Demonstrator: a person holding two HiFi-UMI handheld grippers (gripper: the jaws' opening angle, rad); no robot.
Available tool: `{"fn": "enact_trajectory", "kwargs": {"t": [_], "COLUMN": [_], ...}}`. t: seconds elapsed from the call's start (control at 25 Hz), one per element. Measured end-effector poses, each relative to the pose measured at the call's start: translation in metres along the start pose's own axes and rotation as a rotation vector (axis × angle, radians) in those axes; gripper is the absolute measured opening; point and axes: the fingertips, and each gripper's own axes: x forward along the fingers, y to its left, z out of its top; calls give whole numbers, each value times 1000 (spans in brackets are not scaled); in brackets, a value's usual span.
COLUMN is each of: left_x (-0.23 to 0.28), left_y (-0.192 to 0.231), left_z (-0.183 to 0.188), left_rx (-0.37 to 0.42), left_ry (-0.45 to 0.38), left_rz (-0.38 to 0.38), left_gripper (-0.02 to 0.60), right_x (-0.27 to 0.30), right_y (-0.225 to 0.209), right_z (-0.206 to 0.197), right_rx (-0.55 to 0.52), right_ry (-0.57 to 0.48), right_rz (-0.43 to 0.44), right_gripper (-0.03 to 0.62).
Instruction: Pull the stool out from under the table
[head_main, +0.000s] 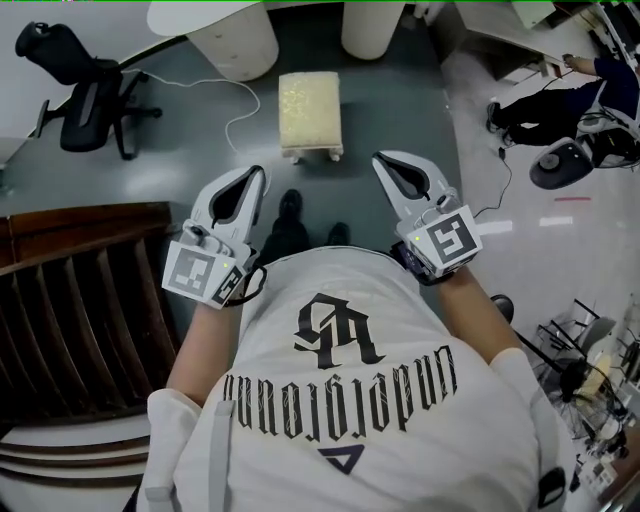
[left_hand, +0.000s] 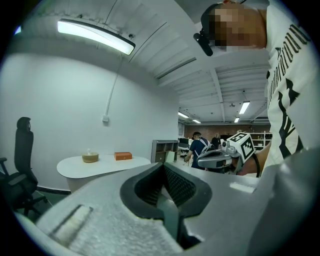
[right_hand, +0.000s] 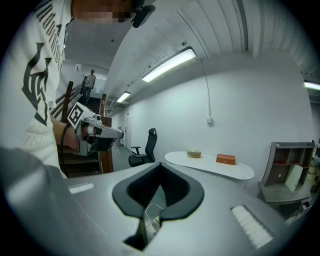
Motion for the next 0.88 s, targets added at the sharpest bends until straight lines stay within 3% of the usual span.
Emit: {"fn": "enact_trajectory", "kwargs": {"t": [0.2, 0.52, 0.88], "left_x": [-33, -98, -232], "left_y": [2, 3, -5], "left_z": [-10, -15, -22], "left_rx": [-2, 36, 40], "left_ry": [1, 17, -16], "left_rz": [5, -73, -74], "left_gripper": [8, 8, 8], "right_x": [-1, -1, -22], "right_y": [38, 103, 219], "right_z": [2, 5, 15], "right_rx": [17, 15, 10], "right_ry": [-23, -22, -38], "right_rz": [29, -42, -104], "right_gripper": [3, 3, 3]}}
